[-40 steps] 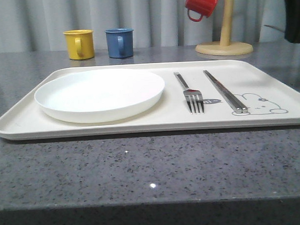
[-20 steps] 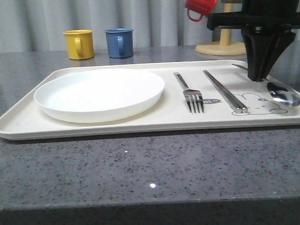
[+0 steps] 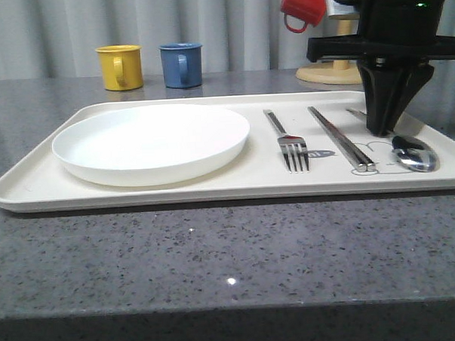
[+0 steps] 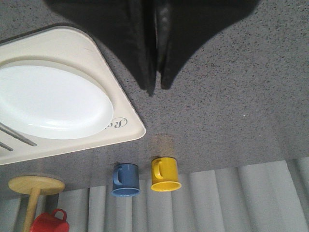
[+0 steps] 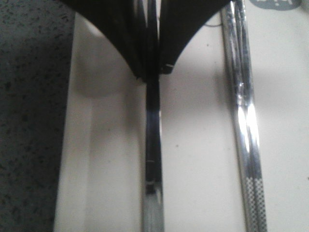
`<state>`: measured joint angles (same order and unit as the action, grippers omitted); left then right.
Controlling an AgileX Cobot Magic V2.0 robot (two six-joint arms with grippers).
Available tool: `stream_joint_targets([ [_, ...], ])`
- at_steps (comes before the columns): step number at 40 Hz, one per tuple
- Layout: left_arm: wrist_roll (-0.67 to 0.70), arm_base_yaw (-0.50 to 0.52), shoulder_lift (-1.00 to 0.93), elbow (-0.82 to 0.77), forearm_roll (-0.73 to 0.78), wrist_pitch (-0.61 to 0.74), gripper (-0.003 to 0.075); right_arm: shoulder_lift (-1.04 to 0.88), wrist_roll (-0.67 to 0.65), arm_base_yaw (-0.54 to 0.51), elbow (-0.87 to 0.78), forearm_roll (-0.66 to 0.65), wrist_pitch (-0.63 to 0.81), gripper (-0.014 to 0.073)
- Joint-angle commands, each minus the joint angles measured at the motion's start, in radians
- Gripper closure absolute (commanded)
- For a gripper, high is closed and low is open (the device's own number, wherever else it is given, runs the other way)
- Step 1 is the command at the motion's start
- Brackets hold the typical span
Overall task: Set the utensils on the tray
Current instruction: 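Lower the spoon onto the tray beside the chopsticks and open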
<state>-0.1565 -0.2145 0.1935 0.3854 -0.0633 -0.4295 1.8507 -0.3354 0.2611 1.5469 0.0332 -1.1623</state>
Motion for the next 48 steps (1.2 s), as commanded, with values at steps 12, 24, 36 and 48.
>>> stream_joint_targets([
  [12, 0.005, 0.001, 0.011, 0.028, -0.011, 0.082, 0.0738, -0.089, -0.023, -0.004, 0.173, -0.026, -0.049, 0.0232],
  [24, 0.005, 0.001, 0.011, 0.028, -0.011, 0.082, 0.0738, -0.228, 0.010, -0.003, 0.248, -0.097, -0.131, 0.0413],
  [36, 0.005, 0.001, 0.011, 0.028, -0.011, 0.082, 0.0738, -0.430, 0.063, 0.038, 0.104, -0.090, -0.014, 0.0662],
  [48, 0.005, 0.001, 0.011, 0.028, -0.011, 0.082, 0.0738, -0.827, 0.122, 0.099, -0.446, -0.107, 0.386, 0.0662],
])
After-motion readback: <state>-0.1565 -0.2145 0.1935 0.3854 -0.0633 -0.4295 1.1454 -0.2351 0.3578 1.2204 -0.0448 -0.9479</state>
